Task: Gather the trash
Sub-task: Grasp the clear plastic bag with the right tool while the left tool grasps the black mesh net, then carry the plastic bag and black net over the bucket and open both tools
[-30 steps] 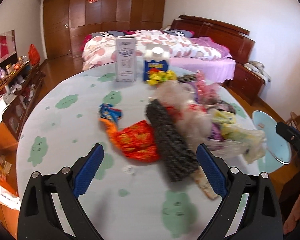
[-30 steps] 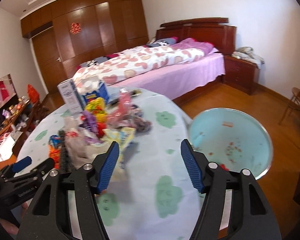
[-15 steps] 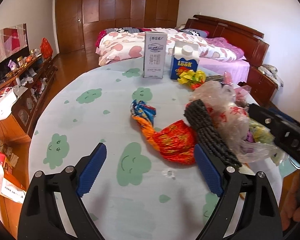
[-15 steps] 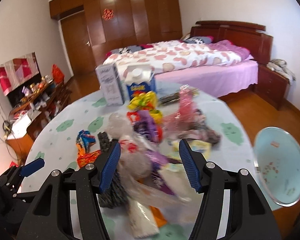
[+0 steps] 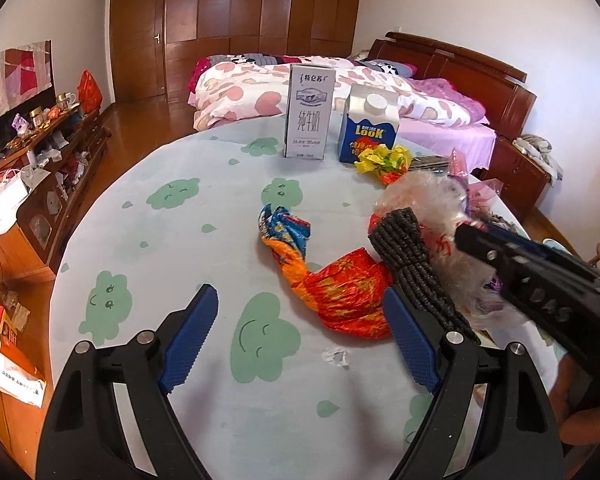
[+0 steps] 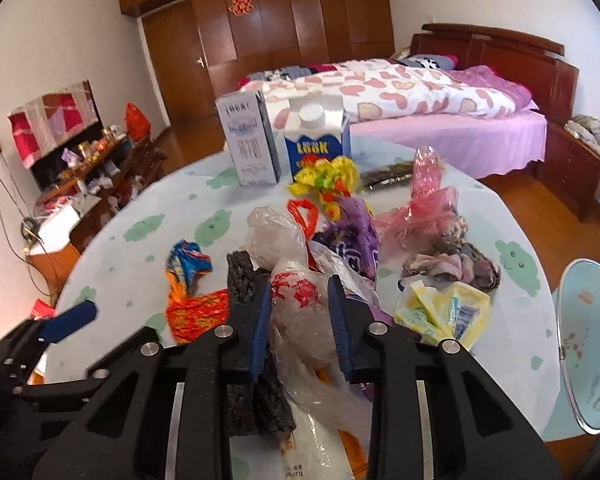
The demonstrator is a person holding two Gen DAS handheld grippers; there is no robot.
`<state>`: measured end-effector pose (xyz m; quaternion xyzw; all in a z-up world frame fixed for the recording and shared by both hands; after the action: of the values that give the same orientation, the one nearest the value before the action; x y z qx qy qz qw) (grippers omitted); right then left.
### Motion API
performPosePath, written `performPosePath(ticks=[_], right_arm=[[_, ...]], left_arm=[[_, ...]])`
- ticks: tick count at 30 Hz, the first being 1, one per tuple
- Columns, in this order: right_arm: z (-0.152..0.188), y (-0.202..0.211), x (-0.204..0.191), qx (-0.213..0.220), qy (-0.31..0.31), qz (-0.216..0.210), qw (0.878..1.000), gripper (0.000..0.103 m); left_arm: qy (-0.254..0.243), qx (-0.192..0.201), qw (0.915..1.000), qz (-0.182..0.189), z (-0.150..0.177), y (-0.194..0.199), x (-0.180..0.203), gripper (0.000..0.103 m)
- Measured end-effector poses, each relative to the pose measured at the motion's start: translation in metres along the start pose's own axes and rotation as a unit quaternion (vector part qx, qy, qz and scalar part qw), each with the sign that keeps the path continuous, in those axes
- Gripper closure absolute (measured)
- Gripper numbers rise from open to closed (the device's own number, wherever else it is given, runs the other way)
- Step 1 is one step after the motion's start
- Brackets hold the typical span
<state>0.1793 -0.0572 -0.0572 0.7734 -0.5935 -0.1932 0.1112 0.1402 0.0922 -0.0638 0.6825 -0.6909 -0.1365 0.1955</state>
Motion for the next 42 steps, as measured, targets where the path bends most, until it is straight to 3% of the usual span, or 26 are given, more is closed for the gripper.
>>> performPosePath(ticks=[4, 9, 18, 23, 26, 29, 37, 42], right_arm=[[-0.017, 0.029, 0.004, 0.041, -0.016, -0.009, 0.999, 0.074], [-0.038, 0.065, 0.022, 0.090, -0.034, 0.010, 0.995, 0.074], [-0.034, 0.112, 0.081, 0.117, -0.054, 0.104, 0.986, 0.074], [-0.022, 0.123, 0.102, 0.111, -0.068, 0.122, 0.984, 0.074], [-0.015, 0.127, 0.109, 0.108, -0.075, 0.124, 0.984, 0.074], [-0.012, 0.130, 0.113, 0.106, -0.078, 0.123, 0.984, 0.074], [-0.004, 0.143, 0.126, 0.113, -0.085, 0.136, 0.981, 0.074], [0.002, 0.155, 0.142, 0.120, -0.092, 0.155, 0.976, 0.074]], left_arm=[[-0.003, 0.006, 0.9999, 0.008, -0.004, 0.003, 0.009, 0.022], [-0.005, -0.003, 0.9996, 0.028, -0.003, -0.001, 0.028, 0.026], [0.011, -0.045, 0.9977, 0.049, 0.012, -0.023, 0.065, 0.037], [0.011, -0.057, 0.9973, 0.045, 0.020, -0.032, 0.072, 0.065], [0.020, -0.058, 0.9969, 0.050, 0.021, -0.031, 0.068, 0.075], [0.018, -0.045, 0.9977, 0.049, 0.018, -0.025, 0.065, 0.080], [0.004, 0.015, 0.9991, 0.038, -0.005, 0.010, 0.070, 0.081], [-0.023, 0.044, 0.9963, 0.070, -0.019, 0.033, 0.098, 0.081]])
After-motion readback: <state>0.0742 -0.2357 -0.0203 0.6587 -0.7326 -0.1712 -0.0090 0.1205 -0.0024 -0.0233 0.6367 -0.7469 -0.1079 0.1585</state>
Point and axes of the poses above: each gripper's, at about its wrist camera, not at the fingertips, and y roughly against the way its jaws point, x to its right, z to its underside, the point moved 1 cm from there along -y, roughly the way its jaws point, and after that the axes turned 15 degrees about x, right-handed, at the moved point
